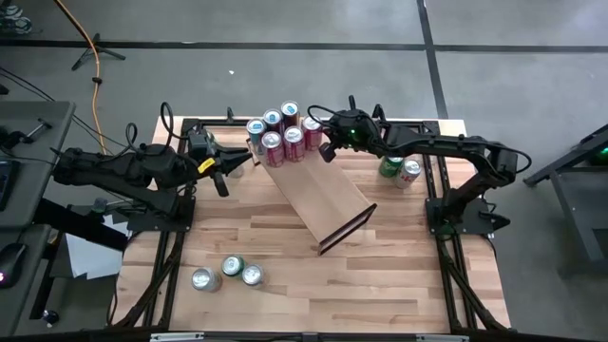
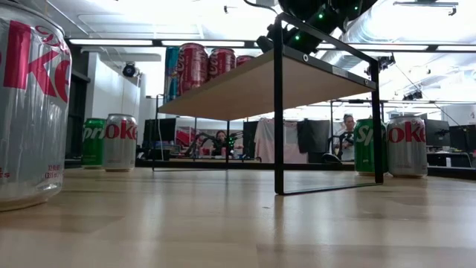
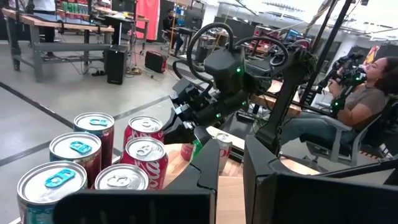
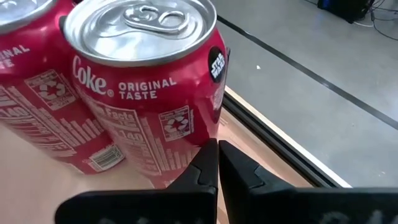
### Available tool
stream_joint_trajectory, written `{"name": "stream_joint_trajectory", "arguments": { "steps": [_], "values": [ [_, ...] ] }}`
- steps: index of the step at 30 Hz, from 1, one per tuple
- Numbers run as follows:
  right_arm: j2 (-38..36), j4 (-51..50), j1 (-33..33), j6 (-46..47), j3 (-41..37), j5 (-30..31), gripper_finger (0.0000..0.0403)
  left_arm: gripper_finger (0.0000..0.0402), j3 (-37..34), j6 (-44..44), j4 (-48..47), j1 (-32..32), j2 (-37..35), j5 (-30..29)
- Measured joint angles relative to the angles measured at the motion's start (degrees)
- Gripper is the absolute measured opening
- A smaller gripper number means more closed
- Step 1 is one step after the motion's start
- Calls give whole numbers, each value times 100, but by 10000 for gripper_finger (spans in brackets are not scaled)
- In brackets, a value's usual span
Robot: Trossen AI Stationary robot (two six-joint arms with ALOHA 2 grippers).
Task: Place canned beverage on shelf
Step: Put the red soda can on the shelf aligned with the other red soda cans
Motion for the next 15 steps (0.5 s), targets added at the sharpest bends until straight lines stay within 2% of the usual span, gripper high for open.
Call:
{"name": "stream_joint_trajectory", "arguments": {
  "steps": [15],
  "values": [
    [0, 341, 1, -57, 0, -13, 0, 0, 0, 4, 0, 0, 0, -11]
  ]
}}
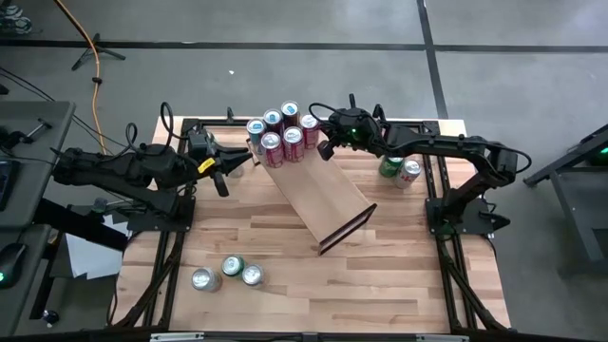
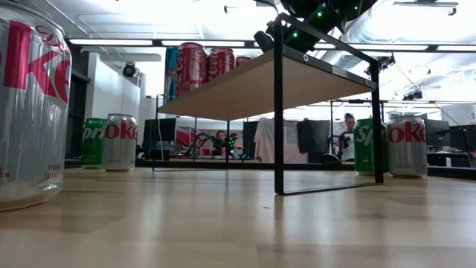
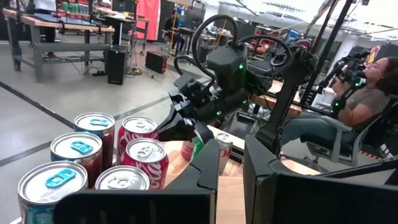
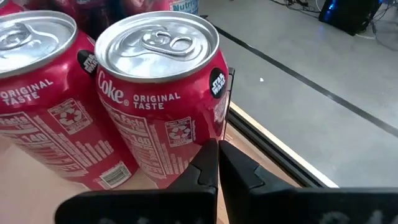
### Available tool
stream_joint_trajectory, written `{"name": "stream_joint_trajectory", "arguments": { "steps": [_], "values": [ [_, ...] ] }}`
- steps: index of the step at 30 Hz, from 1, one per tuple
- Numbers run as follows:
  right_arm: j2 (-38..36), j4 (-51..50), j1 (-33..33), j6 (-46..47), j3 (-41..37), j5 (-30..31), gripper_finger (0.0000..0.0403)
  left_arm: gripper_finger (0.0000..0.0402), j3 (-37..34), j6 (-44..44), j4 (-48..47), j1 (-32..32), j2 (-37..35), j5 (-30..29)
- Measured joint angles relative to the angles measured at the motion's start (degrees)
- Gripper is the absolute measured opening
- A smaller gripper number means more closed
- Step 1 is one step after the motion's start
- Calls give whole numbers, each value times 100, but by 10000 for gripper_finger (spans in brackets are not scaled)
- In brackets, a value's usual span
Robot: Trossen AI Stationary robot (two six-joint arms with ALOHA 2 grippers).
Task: Place canned beverage on shelf
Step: Put the red soda can on the shelf aligned with the other red soda cans, then adjust the red soda can on the shelf
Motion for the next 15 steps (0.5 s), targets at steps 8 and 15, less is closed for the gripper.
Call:
{"name": "stream_joint_trajectory", "arguments": {
  "steps": [8, 15],
  "values": [
    [-626, -1008, -16, -172, 0, -492, 0, 0, 4, 195, -1, -2, -209, 4],
    [-556, -771, 540, 688, 0, -1917, 0, 0, 4, 322, 7, 1, -401, -157]
  ]
}}
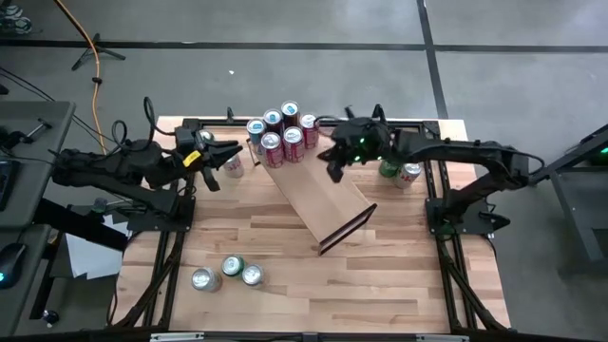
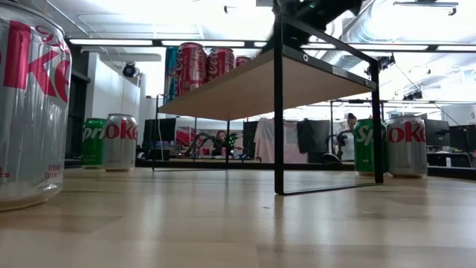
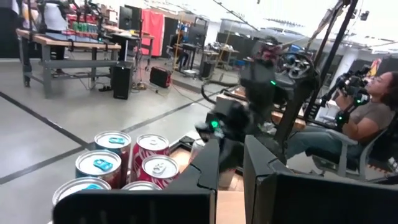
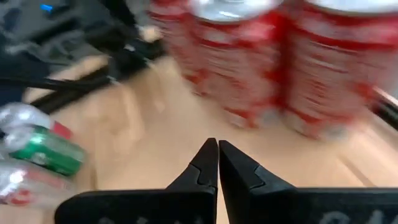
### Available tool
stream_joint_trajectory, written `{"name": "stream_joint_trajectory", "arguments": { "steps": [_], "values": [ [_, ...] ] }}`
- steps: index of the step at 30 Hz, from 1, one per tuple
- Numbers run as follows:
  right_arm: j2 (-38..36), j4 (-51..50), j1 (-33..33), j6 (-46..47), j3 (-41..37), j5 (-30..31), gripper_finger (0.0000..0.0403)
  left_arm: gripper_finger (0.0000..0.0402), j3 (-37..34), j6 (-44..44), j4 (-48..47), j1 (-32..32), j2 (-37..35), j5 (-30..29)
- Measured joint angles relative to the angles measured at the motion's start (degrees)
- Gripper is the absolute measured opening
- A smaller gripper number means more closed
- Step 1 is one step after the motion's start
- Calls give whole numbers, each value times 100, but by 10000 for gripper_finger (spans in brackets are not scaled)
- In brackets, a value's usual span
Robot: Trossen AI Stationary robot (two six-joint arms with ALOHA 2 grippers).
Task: Place canned beverage on shelf
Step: Adjust the red soda can on the shelf
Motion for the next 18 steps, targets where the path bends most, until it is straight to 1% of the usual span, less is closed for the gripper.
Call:
{"name": "stream_joint_trajectory", "arguments": {
  "steps": [4, 8, 11, 18],
  "values": [
    [309, 744, 318, 14, 0, 439, 0, 0, 0, 130, 15, 1, -15, -7],
    [465, 1047, 346, 26, 0, 952, 0, 0, 0, 127, 56, -3, -17, -5],
    [529, 1335, 261, 105, 0, 935, 0, 0, 0, 124, 103, -1, -18, 15],
    [729, 1465, 219, 132, 0, 904, 0, 0, 0, 126, 124, -1, -17, 17]
  ]
}}
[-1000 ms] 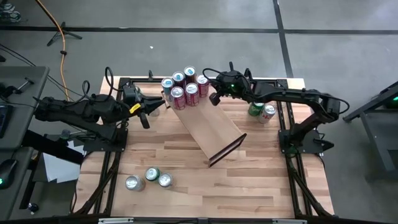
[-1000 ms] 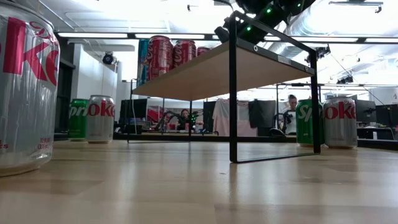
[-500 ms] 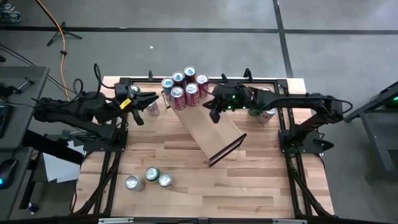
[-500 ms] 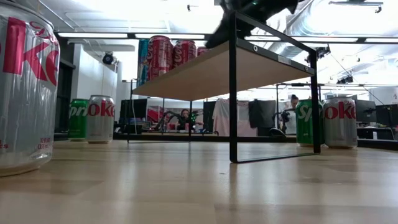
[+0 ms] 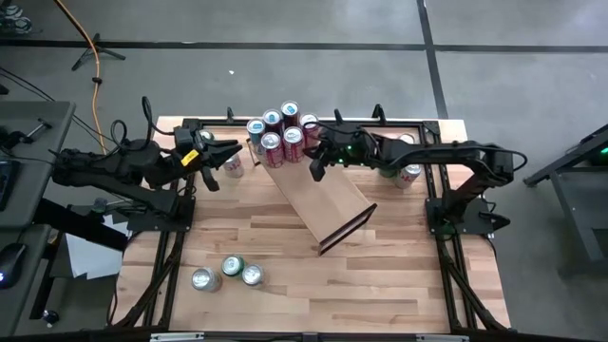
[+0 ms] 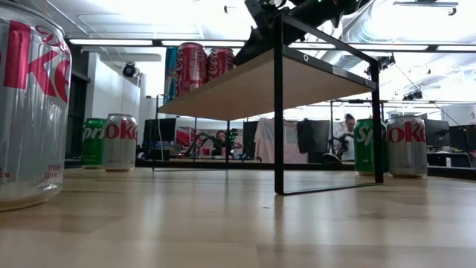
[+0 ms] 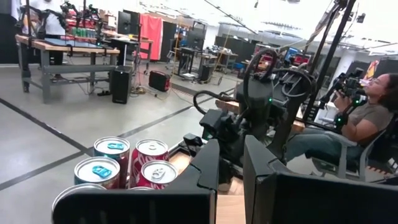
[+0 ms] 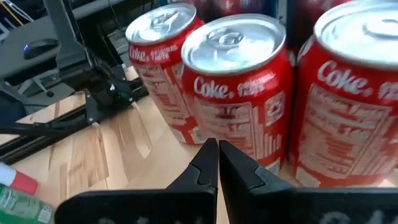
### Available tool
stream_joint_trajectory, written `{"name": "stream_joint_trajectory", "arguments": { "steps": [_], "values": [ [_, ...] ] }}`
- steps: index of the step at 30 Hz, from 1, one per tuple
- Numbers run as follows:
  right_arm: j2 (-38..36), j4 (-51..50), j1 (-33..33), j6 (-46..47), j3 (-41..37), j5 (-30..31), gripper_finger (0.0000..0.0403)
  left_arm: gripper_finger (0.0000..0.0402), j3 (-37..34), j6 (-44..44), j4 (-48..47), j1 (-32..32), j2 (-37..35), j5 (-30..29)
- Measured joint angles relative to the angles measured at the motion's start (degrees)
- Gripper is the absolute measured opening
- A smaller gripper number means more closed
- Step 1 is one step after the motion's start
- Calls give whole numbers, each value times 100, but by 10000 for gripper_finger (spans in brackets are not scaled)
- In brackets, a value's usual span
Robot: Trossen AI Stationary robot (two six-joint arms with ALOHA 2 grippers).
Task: Place canned beverage on shelf
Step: Adjust the red soda can on the shelf, then put the top left silver soda can on the shelf
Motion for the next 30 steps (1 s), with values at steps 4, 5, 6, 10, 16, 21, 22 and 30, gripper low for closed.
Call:
{"name": "stream_joint_trajectory", "arguments": {
  "steps": [4, 5, 6, 10, 16, 21, 22, 30],
  "values": [
    [124, 164, 0, -9, 0, 4, 0, 0, 0, 0, 0, 0, 0, 0],
    [150, 247, 0, -11, 0, 31, 0, 0, 0, 0, 1, 0, 0, 0],
    [171, 303, 0, -12, 0, 49, 0, 0, 0, -2, 0, 0, 0, 0],
    [253, 411, -14, -16, 0, 92, 0, 0, 0, -4, 1, 0, 0, 1],
    [265, 489, -50, -96, 0, 98, 0, 0, 0, 0, 0, 0, 0, 2],
    [265, 614, -50, -168, 0, 127, 0, 0, 0, 2, -1, 0, 0, -3],
    [265, 612, -50, -178, 0, 130, 0, 0, 0, 2, -2, 0, 0, -4],
    [-558, 43, -50, -814, 2, -737, 0, 0, 0, -8, -12, -3, 13, 241]
  ]
}}
